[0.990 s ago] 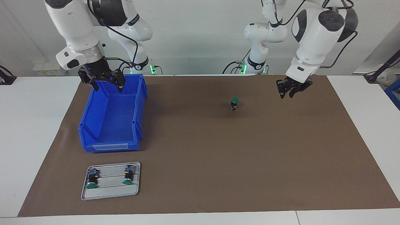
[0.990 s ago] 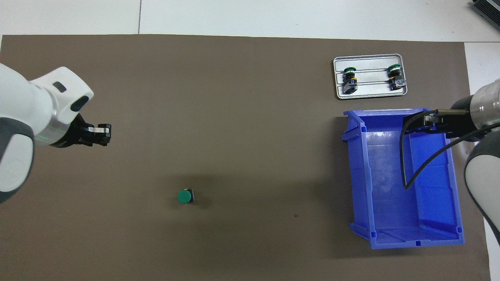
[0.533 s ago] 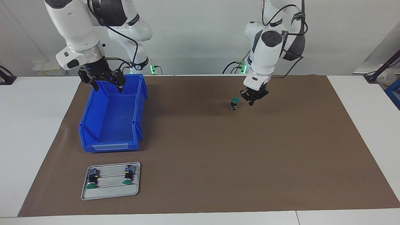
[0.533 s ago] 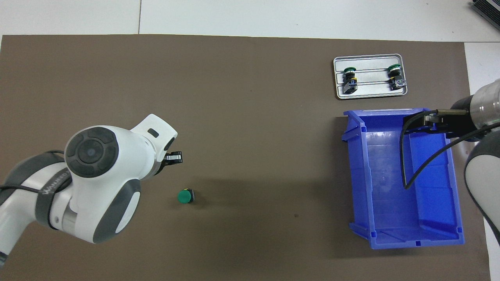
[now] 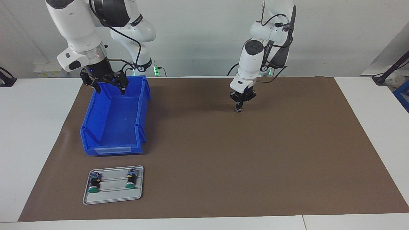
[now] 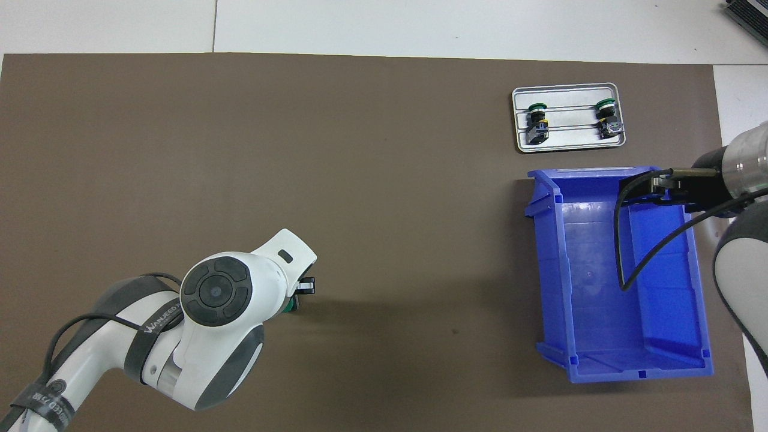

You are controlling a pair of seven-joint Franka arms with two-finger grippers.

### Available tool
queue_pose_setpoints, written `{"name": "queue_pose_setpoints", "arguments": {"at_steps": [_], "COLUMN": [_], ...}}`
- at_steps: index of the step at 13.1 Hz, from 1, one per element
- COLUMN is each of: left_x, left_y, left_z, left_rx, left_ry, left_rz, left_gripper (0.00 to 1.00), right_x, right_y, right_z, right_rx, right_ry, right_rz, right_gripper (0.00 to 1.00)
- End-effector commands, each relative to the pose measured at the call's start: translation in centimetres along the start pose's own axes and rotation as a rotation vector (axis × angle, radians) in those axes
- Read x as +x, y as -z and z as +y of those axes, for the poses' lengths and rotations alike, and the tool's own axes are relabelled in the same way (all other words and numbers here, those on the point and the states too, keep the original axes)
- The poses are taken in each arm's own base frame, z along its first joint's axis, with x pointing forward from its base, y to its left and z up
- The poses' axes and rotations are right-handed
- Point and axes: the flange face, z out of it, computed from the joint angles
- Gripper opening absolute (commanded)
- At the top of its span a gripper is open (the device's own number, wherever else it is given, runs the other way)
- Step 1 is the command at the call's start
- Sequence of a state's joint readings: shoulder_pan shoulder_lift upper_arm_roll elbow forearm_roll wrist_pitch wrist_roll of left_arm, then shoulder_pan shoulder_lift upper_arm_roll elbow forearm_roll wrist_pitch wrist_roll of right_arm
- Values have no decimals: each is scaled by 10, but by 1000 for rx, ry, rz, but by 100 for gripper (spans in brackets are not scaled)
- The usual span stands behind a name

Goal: Place and press button with both arms
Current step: 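Move the left gripper over the green button on the table, then press down on the green button with the left gripper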

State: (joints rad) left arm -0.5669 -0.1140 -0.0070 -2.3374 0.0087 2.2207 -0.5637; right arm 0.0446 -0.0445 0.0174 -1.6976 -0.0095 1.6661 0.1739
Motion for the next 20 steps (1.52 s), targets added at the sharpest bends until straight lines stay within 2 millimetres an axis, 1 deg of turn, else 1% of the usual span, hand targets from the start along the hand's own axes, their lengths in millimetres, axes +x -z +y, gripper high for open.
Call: {"name": "queue_pose_setpoints", "arguments": {"at_steps": [1,7,8,11,14,18,20], "left_x": [-16,-15,-16,-32,-33,-36,-37], "left_y": [3,1,-1,-11,-14,-30,-32], "left_z": [-5,-10,-12,-22,-23,-26,-27], "left_rx": [-25,-18,-16,-6,-6,-49,-49], "left_ry": [10,21,22,15,15,23,25], "left_rz": [9,-3,-5,-22,-22,46,47], "left_gripper": [0,0,0,0,0,0,0], "right_x": [-2,-2,-2,-1,-1,-1,0], "right_y": [2,2,2,2,2,2,3], "right_z": [0,0,0,2,2,2,2], "right_rx": [23,23,23,23,23,23,25], "right_ry": [-21,-21,-21,-19,-19,-19,-27], "right_rz": [1,1,1,1,1,1,9], "right_gripper": [100,100,100,100,100,100,100]}}
